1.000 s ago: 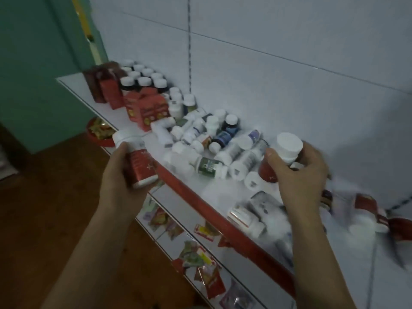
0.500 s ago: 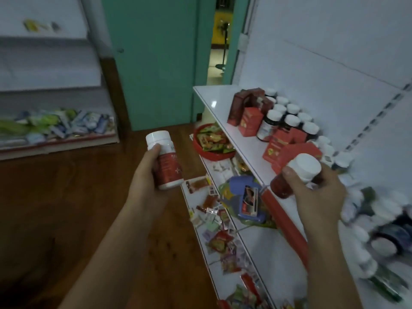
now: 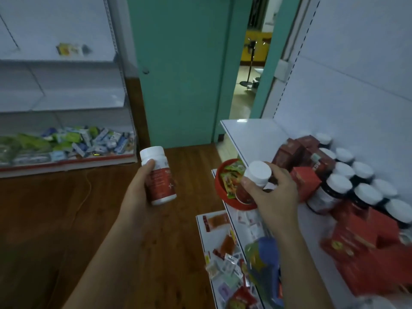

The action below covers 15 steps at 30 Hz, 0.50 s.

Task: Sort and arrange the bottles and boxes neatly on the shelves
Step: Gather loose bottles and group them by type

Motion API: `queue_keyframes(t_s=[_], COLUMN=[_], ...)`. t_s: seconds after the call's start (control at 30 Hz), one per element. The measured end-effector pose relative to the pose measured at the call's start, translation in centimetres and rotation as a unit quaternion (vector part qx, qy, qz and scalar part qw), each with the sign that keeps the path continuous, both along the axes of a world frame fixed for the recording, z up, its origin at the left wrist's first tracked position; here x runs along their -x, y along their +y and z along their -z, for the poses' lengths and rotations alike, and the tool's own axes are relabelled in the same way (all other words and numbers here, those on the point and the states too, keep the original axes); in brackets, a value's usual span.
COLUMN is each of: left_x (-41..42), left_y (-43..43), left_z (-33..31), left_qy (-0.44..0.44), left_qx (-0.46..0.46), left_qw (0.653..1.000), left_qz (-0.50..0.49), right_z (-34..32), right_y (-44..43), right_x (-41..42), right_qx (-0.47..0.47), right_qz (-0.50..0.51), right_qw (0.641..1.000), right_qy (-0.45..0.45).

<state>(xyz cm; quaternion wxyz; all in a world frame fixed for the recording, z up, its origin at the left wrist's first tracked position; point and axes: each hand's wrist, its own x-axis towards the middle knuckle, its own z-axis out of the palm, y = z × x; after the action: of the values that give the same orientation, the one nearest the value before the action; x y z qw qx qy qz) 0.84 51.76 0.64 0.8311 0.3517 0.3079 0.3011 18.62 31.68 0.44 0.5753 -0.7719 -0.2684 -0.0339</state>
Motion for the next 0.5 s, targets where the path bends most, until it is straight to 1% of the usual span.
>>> queue_keyframes(t_s=[0.1, 0.23, 0.4, 0.5], left_x=[-3.0, -7.1, -15.6, -22.4], left_y=[4.1, 7.8, 11.2, 12.8], left_z=[-1.0, -0.6, 0.5, 0.9], left_qy=[0.006, 0.028, 0.046, 0.049], left_qx=[-0.027, -0.044, -0.03, -0.024], left_qw=[0.999, 0.998, 0.998, 0.998], left_qz=[-0.023, -0.046, -0.005, 0.037], right_z=[-0.8, -1.2, 0.1, 1.1], right_y=[3.9, 8.0, 10.0, 10.9], right_x=[-4.2, -8.3, -11.8, -13.9], right_qx=[0.016, 0.028, 0.013, 0.002], right_qz=[-0.011, -0.017, 0.014, 0.062], right_qw=[1.0, 0.999, 0.999, 0.997], right_qy=[-0.009, -0.004, 0.031, 0.047])
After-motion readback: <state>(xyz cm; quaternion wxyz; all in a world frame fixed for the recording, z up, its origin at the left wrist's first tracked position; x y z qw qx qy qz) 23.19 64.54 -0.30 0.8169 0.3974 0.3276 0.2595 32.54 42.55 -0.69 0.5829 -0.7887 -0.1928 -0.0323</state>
